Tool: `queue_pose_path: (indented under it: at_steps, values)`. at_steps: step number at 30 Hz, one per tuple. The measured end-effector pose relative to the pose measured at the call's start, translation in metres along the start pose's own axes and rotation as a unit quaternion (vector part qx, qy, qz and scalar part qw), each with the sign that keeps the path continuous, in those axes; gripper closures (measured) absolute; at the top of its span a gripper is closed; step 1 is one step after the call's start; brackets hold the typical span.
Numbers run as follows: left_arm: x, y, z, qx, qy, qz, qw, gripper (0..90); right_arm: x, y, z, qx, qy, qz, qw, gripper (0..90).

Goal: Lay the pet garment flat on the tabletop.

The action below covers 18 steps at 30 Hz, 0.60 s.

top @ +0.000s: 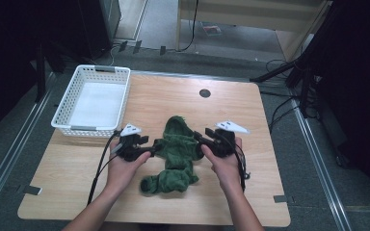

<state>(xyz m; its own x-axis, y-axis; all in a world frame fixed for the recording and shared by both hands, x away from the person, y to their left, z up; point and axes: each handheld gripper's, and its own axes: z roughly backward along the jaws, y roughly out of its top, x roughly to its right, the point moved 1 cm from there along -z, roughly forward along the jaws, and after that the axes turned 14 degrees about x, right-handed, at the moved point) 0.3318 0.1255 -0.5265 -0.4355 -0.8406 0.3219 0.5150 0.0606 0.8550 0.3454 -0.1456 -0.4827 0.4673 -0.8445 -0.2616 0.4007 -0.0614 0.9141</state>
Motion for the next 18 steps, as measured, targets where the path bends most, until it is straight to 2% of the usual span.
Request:
queue_pose_path:
  at_steps: [1,2,3,4,5,6,7,8,10,12,13,15,17,18]
  values:
    - [-0.001,-0.001,-0.006,-0.009,-0.005,0.003,0.9999,36.1,0.002,0.000,-0.011,-0.008,-0.004,-0.006,0.9999,49.1]
    - [-0.002,-0.002,-0.010,-0.020,-0.009,-0.002,0.9998,45.4,0.005,-0.004,-0.028,-0.029,0.001,-0.020,0.9994,52.5]
    - [-0.001,-0.004,-0.013,-0.028,-0.011,-0.016,0.9994,53.2,0.005,-0.004,-0.028,-0.029,0.001,-0.020,0.9994,52.5]
    - [-0.001,-0.007,-0.014,-0.037,-0.017,-0.028,0.9988,53.2,0.006,-0.008,-0.036,-0.043,0.014,-0.024,0.9987,53.7]
    - [-0.002,-0.010,-0.013,-0.048,-0.022,-0.044,0.9976,61.2,0.006,-0.013,-0.042,-0.058,0.015,-0.016,0.9981,57.6]
    - [-0.003,-0.013,-0.012,-0.052,-0.022,-0.059,0.9967,75.5,0.007,-0.025,-0.052,-0.094,0.000,0.007,0.9955,68.2]
    - [-0.004,-0.015,-0.010,-0.055,-0.023,-0.062,0.9963,75.5,0.007,-0.025,-0.052,-0.094,0.000,0.007,0.9955,68.2]
    - [-0.006,-0.016,-0.008,-0.060,-0.029,-0.064,0.9957,79.6,0.009,-0.027,-0.053,-0.100,-0.007,0.011,0.9949,74.5]
    - [-0.008,-0.018,-0.002,-0.068,-0.036,-0.074,0.9943,83.9,0.015,-0.031,-0.050,-0.088,-0.030,0.012,0.9956,84.7]
    - [-0.009,-0.018,0.001,-0.070,-0.043,-0.078,0.9936,83.9,0.023,-0.031,-0.044,-0.072,-0.043,0.007,0.9964,85.7]
    - [-0.009,-0.017,0.003,-0.067,-0.052,-0.081,0.9931,81.9,0.027,-0.031,-0.043,-0.073,-0.039,0.002,0.9966,84.0]
    - [-0.009,-0.012,0.004,-0.043,-0.068,-0.081,0.9935,64.0,0.031,-0.029,-0.040,-0.070,-0.033,0.003,0.9970,77.1]
    - [-0.010,-0.005,0.000,-0.027,-0.067,-0.071,0.9949,48.4,0.035,-0.024,-0.035,-0.048,-0.012,-0.006,0.9987,69.2]
    - [-0.012,0.000,-0.003,-0.024,-0.064,-0.064,0.9956,44.6,0.035,-0.021,-0.034,-0.040,-0.006,-0.009,0.9991,66.9]
